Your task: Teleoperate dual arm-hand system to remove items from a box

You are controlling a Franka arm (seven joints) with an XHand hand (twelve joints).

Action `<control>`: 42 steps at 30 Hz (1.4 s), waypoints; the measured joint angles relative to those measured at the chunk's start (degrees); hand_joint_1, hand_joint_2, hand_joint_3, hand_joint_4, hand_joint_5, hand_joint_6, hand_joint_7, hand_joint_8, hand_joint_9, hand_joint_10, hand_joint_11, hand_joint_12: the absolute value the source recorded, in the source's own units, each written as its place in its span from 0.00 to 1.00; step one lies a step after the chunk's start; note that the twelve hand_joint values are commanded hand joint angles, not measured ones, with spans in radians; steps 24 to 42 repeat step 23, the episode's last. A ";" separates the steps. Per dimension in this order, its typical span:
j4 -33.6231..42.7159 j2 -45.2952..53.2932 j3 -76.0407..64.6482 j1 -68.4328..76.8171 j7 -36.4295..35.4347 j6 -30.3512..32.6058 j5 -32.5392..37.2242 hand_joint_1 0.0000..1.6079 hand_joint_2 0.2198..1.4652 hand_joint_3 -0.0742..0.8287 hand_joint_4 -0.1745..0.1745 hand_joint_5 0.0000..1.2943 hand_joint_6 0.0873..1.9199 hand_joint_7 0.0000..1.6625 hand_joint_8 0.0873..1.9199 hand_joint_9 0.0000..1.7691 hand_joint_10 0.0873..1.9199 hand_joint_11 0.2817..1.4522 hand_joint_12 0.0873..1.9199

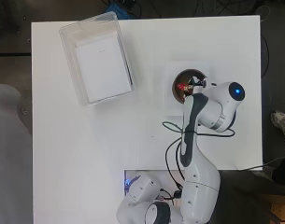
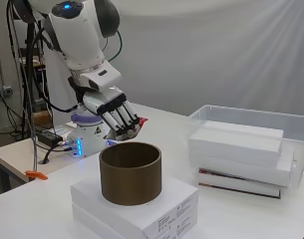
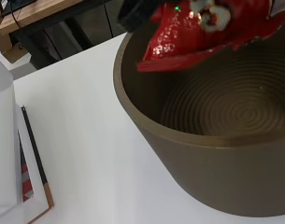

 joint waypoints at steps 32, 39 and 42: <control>1.55 18.48 19.59 -19.87 0.87 2.99 0.02 0.03 0.53 0.09 0.62 0.22 0.00 0.20 0.00 0.23 0.00 0.19 0.00; 1.55 18.48 19.59 -19.87 0.87 2.99 0.02 0.03 0.53 0.09 0.62 0.22 0.00 0.20 0.00 0.23 0.00 0.19 0.00; 1.55 18.48 19.59 -19.87 0.87 2.99 0.02 0.03 0.53 0.09 0.62 0.22 0.00 0.20 0.00 0.23 0.00 0.19 0.00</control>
